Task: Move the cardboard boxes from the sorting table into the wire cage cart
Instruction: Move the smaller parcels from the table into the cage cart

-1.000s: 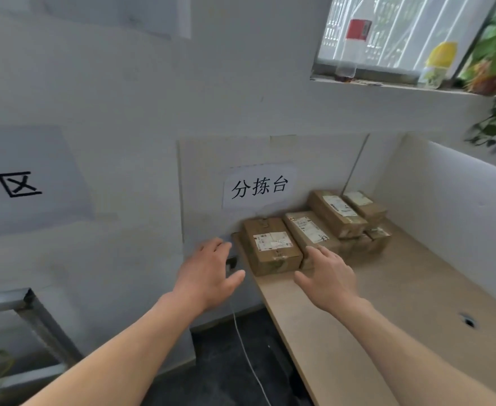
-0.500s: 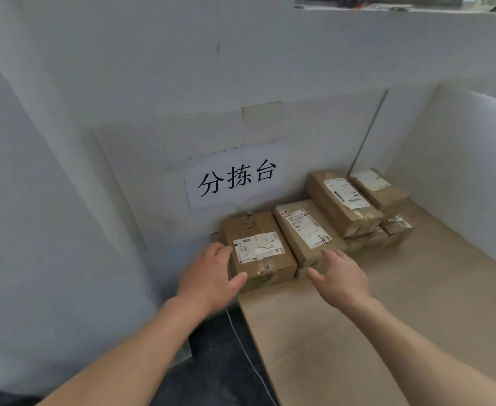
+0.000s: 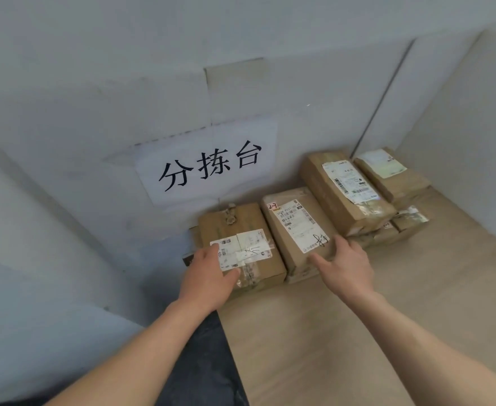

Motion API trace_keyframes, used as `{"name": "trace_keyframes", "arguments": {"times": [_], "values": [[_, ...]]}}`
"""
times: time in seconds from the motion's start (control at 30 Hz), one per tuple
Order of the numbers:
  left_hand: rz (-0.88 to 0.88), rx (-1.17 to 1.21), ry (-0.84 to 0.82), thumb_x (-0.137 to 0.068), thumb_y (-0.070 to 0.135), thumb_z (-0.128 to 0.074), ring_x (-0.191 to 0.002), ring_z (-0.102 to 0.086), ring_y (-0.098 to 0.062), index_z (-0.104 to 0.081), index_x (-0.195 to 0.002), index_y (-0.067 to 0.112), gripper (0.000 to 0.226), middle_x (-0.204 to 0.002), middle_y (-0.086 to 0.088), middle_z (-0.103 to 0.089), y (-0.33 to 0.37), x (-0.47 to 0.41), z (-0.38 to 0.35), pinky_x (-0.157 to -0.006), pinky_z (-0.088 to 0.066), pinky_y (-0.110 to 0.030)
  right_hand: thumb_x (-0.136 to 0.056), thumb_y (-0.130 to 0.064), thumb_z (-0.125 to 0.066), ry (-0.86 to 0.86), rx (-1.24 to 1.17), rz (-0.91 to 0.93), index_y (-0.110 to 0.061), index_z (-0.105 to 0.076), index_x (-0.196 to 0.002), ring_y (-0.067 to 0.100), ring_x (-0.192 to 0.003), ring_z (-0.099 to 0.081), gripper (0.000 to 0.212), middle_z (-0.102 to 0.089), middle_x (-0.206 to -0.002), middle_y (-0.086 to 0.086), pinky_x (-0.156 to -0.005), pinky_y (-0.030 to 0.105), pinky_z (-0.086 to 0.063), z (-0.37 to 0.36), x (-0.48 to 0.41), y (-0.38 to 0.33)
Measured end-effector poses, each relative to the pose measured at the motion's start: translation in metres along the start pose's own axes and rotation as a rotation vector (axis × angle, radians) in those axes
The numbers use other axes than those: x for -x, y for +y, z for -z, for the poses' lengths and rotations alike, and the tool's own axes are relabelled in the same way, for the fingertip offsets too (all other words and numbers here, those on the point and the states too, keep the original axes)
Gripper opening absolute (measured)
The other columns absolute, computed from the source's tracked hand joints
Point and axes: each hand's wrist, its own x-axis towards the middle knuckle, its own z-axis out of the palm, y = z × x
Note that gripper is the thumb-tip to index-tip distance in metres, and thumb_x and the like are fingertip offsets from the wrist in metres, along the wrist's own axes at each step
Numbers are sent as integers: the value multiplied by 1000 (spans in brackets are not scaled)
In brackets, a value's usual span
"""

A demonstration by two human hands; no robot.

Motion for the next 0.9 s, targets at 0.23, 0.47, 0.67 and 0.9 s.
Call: {"name": "trace_keyframes", "arguments": {"times": [0.23, 0.47, 0.67, 0.9], "values": [[86, 112, 80, -87, 33, -70, -107, -53, -19, -39, -139, 22, 62, -130, -5, -47, -8, -10, -10, -80, -44, -27, -71, -65, -69, 32, -49, -39, -12, -45, -146, 34, -122, -47, 95, -48, -130, 13, -102, 42, -42, -19, 4, 4], [286, 168, 101, -84, 39, -73, -111, -57, -26, -48, -129, 14, 57, -125, -7, -49, -28, -5, -10, -89, -52, -40, -74, -50, -79, 54, -327, -87, -18, -58, -123, 22, -109, -57, 62, -54, -111, -3, -92, 38, -46, -35, 24, 22], [387, 594, 67, -83, 27, -79, -81, -63, -2, -61, -115, 29, 38, -104, 10, -67, -56, 20, -12, -59, -47, -21, -71, -35, -84, 20, -696, -228, -26, -58, -102, 10, -91, -67, 42, -70, -103, -5, -82, 39, -52, -46, 60, 38], [514, 966, -186, -82, 17, -80, -96, -72, -26, -49, -121, 47, 58, -107, -1, -73, -87, 66, -26, -93, -48, -61, -72, -24, -82, -115, -922, -275, -22, -69, -109, 15, -90, -74, 40, -78, -100, -6, -80, 39, -56, -45, 108, 53]]}}
